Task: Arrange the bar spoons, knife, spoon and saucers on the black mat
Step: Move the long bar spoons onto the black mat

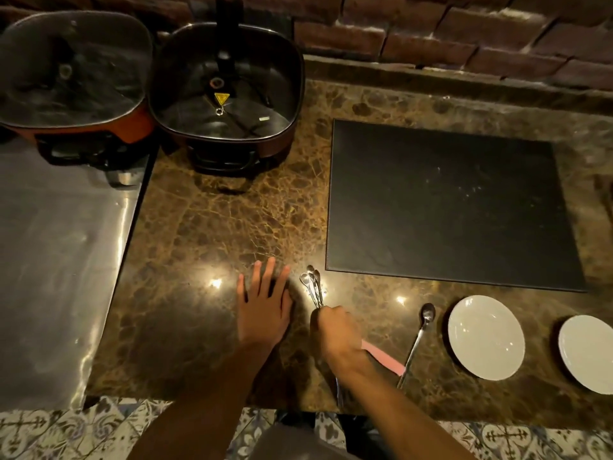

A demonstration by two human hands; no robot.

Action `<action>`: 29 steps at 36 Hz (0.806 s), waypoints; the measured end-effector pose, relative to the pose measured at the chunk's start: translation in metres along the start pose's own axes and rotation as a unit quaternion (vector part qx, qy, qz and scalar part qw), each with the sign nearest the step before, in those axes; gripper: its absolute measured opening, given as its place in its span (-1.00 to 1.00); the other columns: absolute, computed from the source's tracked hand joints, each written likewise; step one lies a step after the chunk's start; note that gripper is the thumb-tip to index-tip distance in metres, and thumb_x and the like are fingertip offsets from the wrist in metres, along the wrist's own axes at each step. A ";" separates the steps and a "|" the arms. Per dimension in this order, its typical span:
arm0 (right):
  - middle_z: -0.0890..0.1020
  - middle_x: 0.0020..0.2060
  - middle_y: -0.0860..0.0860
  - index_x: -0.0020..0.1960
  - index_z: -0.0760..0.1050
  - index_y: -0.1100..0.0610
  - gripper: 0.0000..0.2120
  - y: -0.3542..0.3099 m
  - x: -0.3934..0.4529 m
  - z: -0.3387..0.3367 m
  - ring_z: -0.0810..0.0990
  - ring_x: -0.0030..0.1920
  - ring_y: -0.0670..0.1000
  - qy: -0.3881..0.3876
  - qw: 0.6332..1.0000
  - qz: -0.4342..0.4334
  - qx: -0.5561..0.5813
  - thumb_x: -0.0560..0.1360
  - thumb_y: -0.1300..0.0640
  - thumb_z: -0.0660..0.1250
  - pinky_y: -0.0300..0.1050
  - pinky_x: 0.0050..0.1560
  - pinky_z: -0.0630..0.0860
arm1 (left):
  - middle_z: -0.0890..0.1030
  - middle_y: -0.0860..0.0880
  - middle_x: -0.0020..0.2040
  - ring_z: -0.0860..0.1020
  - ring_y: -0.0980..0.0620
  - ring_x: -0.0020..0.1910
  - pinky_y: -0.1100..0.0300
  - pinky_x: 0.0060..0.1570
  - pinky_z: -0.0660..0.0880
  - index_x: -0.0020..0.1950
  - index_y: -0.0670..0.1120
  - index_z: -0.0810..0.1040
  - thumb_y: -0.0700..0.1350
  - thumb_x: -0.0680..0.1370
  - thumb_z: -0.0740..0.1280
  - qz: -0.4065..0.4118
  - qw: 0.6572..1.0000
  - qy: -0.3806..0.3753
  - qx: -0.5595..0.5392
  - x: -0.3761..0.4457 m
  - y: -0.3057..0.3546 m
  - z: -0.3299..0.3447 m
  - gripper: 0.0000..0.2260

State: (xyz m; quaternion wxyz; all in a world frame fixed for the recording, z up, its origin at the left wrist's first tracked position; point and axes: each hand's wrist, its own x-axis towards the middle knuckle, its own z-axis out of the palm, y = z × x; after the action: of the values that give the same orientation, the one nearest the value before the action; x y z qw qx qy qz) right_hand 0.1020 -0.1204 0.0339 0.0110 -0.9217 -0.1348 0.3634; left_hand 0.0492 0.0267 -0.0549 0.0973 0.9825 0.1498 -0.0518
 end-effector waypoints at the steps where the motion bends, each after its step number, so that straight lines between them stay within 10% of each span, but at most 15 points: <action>1: 0.66 0.01 0.17 0.08 0.59 0.17 -0.74 -0.003 0.000 0.001 0.64 0.03 0.24 -0.001 1.000 -0.007 -0.009 0.46 0.33 0.25 0.01 -0.04 0.55 | 0.17 -0.03 0.66 0.13 -0.12 0.64 -0.26 0.55 0.08 0.63 0.11 0.15 0.08 0.66 0.02 -0.001 1.000 -0.002 0.001 0.000 0.000 -0.001 -0.49; 17: 0.61 -0.36 0.07 -0.32 0.48 0.16 -0.69 0.034 0.041 -0.089 0.60 -0.37 0.00 0.070 0.974 0.037 0.210 0.31 -0.01 0.53 -0.20 -0.45 0.45 | 0.17 -0.04 0.66 0.12 -0.13 0.65 -0.27 0.54 0.09 0.62 0.08 0.20 0.08 0.66 -0.01 0.001 1.000 -0.008 -0.006 0.000 0.000 0.000 -0.50; 24: 0.69 -0.23 0.19 -0.11 0.59 0.29 -0.69 0.055 0.124 -0.157 0.70 -0.21 0.12 0.084 0.963 0.068 0.249 0.38 0.03 0.51 0.07 -0.06 0.66 | 0.19 -0.05 0.65 0.15 -0.14 0.64 -0.29 0.55 0.11 0.64 0.10 0.13 0.09 0.66 -0.03 -0.005 1.000 -0.005 -0.021 0.000 0.000 0.000 -0.49; 29: 0.69 -0.30 0.14 -0.20 0.59 0.25 -0.75 0.061 0.162 -0.169 0.64 -0.48 -0.04 0.093 0.945 0.104 0.295 0.39 0.06 0.51 -0.24 -0.53 0.49 | 0.19 -0.05 0.66 0.15 -0.14 0.64 -0.30 0.54 0.16 0.63 0.11 0.10 0.09 0.66 -0.02 -0.008 1.000 0.003 -0.019 -0.001 0.001 -0.001 -0.49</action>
State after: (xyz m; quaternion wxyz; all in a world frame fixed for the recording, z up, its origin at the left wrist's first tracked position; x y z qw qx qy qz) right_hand 0.3432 -0.1246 0.0430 0.2568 -0.9159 0.0762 0.2990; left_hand 0.0489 0.0256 -0.0537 0.1151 0.9795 0.1587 -0.0468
